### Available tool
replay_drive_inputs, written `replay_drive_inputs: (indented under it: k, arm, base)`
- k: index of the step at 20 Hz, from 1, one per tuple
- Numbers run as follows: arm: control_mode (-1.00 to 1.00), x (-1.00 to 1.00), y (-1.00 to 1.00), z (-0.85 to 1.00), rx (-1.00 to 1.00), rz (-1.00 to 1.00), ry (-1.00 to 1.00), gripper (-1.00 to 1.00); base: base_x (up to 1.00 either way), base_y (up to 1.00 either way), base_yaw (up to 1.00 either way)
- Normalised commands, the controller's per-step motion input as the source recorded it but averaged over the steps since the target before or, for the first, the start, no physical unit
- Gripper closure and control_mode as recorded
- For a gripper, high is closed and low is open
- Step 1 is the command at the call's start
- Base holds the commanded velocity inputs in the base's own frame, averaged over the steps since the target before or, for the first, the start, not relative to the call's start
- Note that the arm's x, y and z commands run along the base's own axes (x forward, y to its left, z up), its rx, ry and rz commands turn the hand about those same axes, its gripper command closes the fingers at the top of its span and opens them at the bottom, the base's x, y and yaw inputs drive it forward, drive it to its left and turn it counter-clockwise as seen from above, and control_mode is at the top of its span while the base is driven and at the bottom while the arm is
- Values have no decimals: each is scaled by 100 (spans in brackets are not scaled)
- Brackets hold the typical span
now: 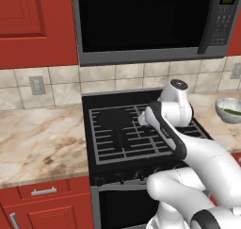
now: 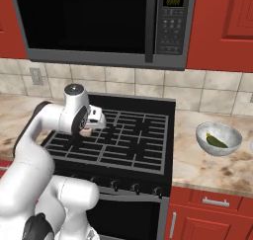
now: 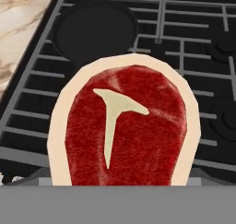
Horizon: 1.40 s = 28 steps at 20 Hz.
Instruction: Place the steak on the plate and place the cucumber on the same plate.
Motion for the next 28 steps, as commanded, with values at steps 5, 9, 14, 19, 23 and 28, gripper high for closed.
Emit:
replay_drive_inputs:
  k: [5,9,14,19,23,28]
  arm:
    - [-100,-39,-25,17,0,0,0,100]
    - [-100,-31,-16,13,0,0,0,100]
    - [-100,-20,-7,4,0,0,1,100]
    - [-100,-1,0,0,0,0,0,100]
    - [-100,0,0,0,0,0,0,100]
    - [-100,0,0,0,0,0,0,100]
  base:
    - [0,0,0]
    - [0,0,0]
    - [0,0,0]
    - [0,0,0]
    - [0,0,0]
    - [0,0,0]
